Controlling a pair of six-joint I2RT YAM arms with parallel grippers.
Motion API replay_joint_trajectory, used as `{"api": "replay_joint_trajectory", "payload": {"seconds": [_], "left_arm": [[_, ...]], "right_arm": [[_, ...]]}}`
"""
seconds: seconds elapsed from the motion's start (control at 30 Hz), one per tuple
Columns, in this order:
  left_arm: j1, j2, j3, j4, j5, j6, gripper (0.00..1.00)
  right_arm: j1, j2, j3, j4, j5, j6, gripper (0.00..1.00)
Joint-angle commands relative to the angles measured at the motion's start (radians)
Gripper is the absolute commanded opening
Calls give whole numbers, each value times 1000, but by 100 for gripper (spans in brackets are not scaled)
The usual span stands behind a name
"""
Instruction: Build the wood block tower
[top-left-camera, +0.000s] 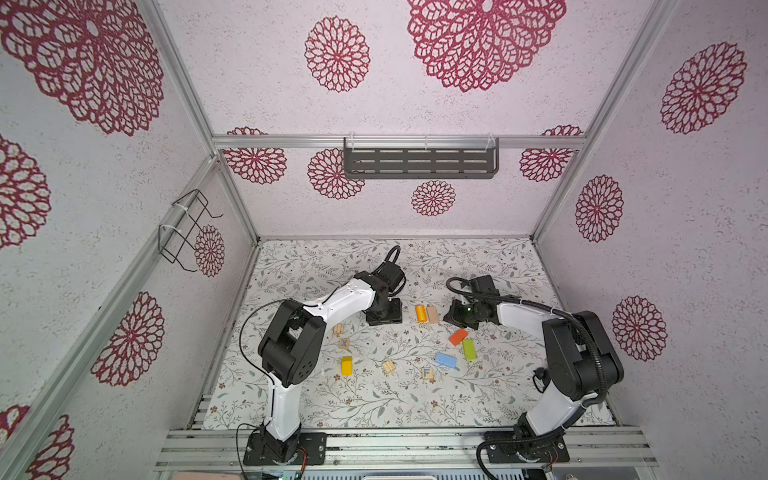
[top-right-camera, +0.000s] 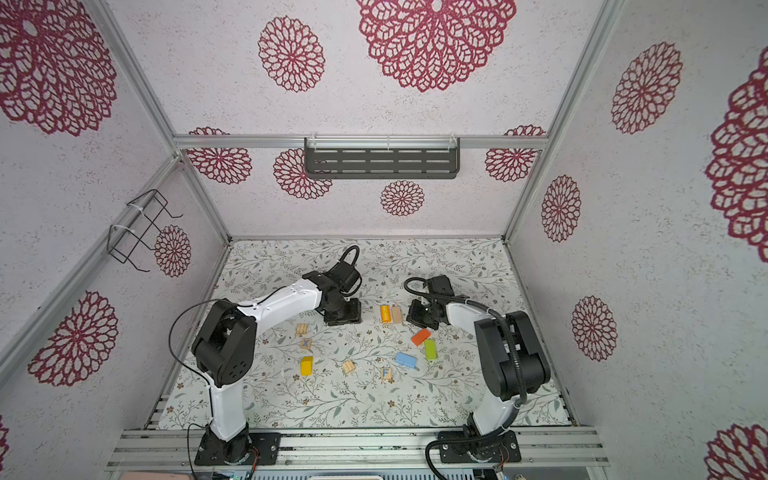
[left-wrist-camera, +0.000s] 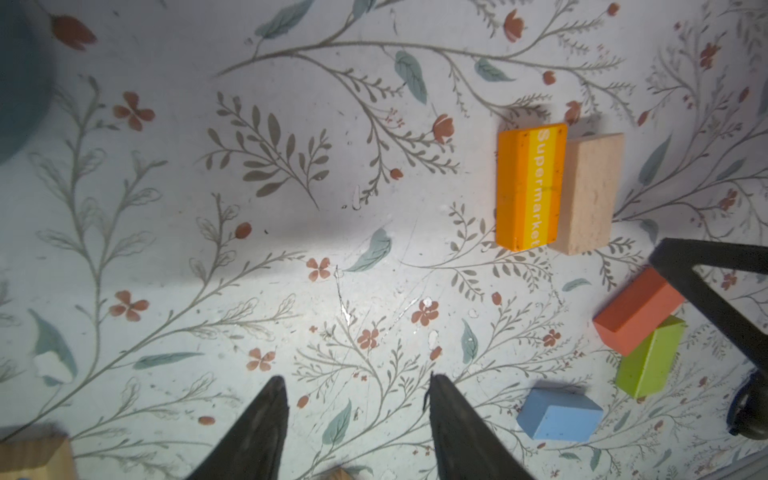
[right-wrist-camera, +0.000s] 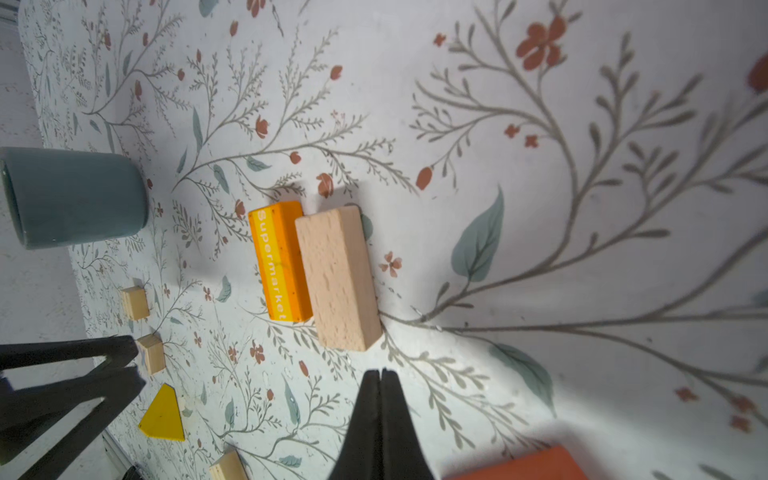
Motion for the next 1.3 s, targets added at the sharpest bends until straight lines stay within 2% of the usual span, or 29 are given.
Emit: {"api": "replay_joint_trajectory", "payload": {"seconds": [0.0,0.43,0.6,1.27], "left_arm": [[7,-41,-5,32,-1,12,58],[12,-74,-31,24,-14,21,58],[15,-91,-31,14,-24,29,62],[16,-108,-52,13,-32,26,63]], "right_arm": [[6,12,39,10,20,15,0],[8,111,100,19,27,10,0],[11,137,109,30,17,15,0],[45,170,139,34,10,22,0]]}}
